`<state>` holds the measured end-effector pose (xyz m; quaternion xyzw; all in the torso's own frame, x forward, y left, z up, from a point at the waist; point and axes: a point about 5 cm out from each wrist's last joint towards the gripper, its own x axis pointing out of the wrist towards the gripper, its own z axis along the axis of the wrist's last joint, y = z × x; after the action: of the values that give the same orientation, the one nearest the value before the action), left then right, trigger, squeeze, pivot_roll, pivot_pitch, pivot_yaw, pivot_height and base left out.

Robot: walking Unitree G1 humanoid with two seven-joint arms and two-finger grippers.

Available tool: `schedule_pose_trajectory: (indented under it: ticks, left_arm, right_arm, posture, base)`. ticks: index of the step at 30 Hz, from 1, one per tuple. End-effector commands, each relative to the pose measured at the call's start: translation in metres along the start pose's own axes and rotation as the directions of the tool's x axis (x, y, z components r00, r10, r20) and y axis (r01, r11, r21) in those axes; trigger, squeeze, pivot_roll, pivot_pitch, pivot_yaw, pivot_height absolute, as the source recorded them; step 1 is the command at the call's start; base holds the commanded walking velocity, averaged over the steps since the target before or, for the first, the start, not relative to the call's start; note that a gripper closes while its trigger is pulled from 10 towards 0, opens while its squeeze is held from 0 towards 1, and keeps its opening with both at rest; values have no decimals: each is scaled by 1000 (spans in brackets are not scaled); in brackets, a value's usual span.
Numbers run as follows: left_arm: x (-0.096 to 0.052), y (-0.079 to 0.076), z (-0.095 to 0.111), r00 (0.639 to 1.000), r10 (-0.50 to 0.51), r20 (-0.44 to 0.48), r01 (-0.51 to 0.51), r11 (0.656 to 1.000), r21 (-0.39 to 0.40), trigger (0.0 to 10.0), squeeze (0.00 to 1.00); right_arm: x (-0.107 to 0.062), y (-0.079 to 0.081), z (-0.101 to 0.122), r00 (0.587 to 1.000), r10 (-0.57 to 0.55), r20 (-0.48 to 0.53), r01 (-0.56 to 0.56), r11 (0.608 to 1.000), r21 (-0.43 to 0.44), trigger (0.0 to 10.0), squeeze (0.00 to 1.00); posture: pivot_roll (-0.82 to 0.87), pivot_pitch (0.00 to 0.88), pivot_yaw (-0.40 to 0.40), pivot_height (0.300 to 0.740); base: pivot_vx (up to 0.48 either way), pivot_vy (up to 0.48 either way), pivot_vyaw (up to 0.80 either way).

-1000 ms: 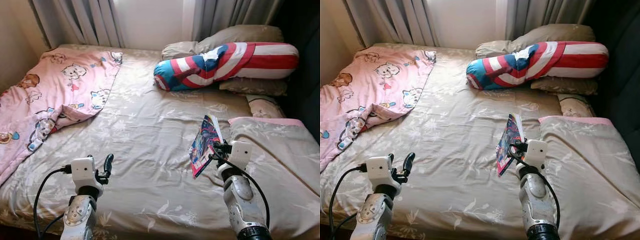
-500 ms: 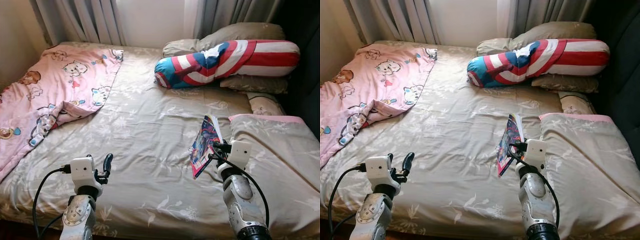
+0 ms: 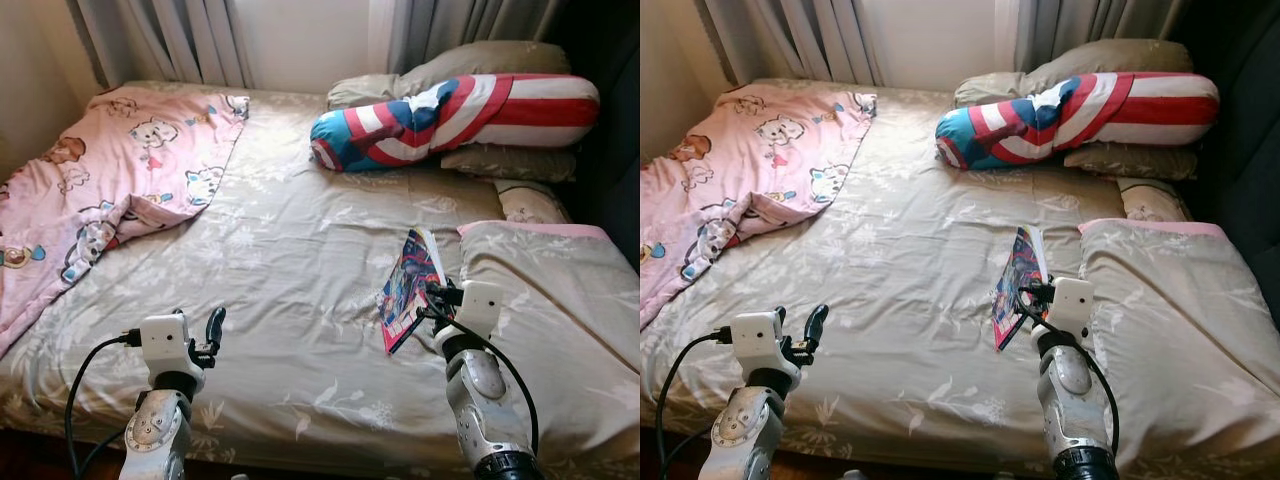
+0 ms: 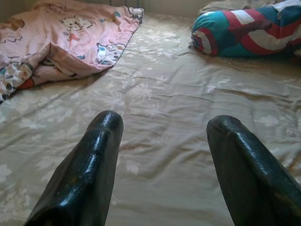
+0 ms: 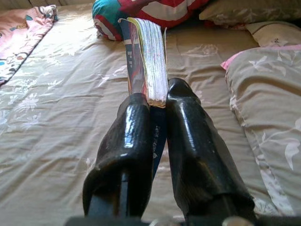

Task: Clean up the room

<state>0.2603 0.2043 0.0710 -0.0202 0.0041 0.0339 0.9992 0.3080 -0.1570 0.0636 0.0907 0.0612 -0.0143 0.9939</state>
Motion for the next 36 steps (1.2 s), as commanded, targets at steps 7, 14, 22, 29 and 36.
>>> schedule_pose_trajectory:
  ticks: [7, 14, 22, 29, 36]
  left_arm:
    - [-1, 1, 1, 1000, 6, 3, -6, 1000, -6, 10000, 0]
    - [-1, 1, 0, 1000, 5, 2, -5, 1000, -6, 10000, 0]
    - [-1, 0, 0, 1000, 3, 1, -3, 1000, -7, 10000, 0]
    - [-1, -1, 0, 1000, 0, 1, 0, 1000, -9, 10000, 0]
    - [-1, -1, 1, 1000, 2, 6, -2, 1000, -10, 10000, 0]
  right_arm:
    - [1, 1, 7, 999, 10, 47, -10, 1000, 14, 10000, 0]
    - [1, 2, 6, 999, 12, 45, -13, 1000, 18, 10000, 0]
    - [1, 4, 4, 999, 18, 37, -19, 1000, 20, 10000, 0]
    - [3, 5, 2, 999, 32, 5, -32, 999, 3, 10000, 0]
    - [1, 6, 4, 998, 42, 38, -43, 999, 26, 10000, 0]
  posture:
    - [10, 107, -31, 663]
    - [9, 107, -31, 663]
    - [11, 108, -30, 663]
    - [10, 107, -30, 658]
    - [11, 107, -31, 658]
  base:
    - [0, 0, 0]
    - [0, 0, 0]
    - [0, 0, 0]
    - [0, 0, 0]
    - [0, 0, 0]
